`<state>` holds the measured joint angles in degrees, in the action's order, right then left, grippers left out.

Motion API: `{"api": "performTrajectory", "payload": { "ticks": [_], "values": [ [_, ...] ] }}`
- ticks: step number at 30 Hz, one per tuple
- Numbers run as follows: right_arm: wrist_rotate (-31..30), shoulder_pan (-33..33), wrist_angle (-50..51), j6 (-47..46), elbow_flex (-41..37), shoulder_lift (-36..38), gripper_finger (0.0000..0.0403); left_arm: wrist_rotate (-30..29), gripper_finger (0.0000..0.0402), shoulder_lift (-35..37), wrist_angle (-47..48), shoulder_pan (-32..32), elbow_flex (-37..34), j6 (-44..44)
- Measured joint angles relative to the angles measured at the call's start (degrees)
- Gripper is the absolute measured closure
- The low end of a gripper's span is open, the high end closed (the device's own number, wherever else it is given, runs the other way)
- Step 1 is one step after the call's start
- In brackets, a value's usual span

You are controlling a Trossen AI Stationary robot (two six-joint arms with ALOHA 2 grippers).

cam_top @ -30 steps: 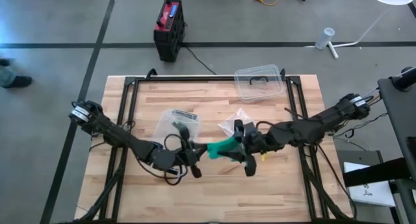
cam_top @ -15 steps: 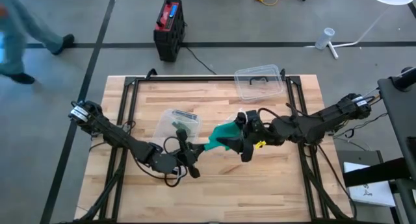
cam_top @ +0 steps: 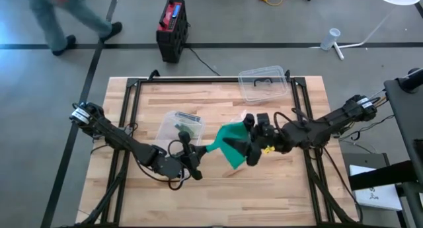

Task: Roll bandage
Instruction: Roll the blue bandage

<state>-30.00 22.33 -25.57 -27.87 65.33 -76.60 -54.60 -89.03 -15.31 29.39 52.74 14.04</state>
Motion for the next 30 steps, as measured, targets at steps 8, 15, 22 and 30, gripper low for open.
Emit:
{"api": "performTrajectory", "payload": {
  "ticks": [8,15,22,30],
  "values": [
    [-3.36,-5.08,-0.51,-2.01,0.01,-0.79,0.01,5.15,0.0401,-0.49,-0.17,-0.18,0.0,-0.61],
    [-2.92,-8.77,4.42,-10.5,0.01,-4.52,0.0094,5.81,0.0401,-0.72,-0.25,-0.24,-0.01,-0.95],
    [3.05,-10.93,10.42,-19.16,0.01,-7.95,0.0094,10.67,0.0401,-1.53,-1.39,-0.24,-0.01,0.18],
    [9.24,-14.3,19.15,-23.76,0.02,-9.56,0.0097,12.36,0.0401,-3.93,-2.09,-0.14,2.11,3.18]
  ]
}}
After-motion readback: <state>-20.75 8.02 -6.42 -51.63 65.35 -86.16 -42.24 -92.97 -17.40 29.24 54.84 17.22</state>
